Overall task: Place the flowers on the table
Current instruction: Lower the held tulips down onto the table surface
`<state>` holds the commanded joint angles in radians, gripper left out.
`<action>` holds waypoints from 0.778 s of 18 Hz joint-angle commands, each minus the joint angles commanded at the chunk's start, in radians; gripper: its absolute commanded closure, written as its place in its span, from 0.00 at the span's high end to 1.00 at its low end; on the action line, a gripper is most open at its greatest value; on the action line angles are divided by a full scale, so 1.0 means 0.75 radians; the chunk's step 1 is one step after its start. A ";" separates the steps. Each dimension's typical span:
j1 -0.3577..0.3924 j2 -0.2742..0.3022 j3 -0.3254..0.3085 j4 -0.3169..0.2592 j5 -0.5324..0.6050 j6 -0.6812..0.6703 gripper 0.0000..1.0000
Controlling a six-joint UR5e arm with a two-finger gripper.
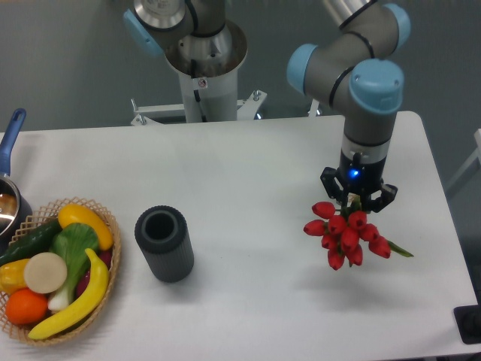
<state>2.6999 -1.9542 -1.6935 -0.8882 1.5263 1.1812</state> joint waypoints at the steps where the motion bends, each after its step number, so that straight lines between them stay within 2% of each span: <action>1: -0.010 -0.014 0.000 0.000 0.006 0.000 0.40; 9: -0.047 -0.131 -0.004 -0.002 0.006 0.000 0.40; 14: -0.051 -0.151 -0.004 -0.002 0.000 -0.002 0.41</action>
<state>2.6615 -2.0678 -1.6966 -0.8897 1.5263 1.1796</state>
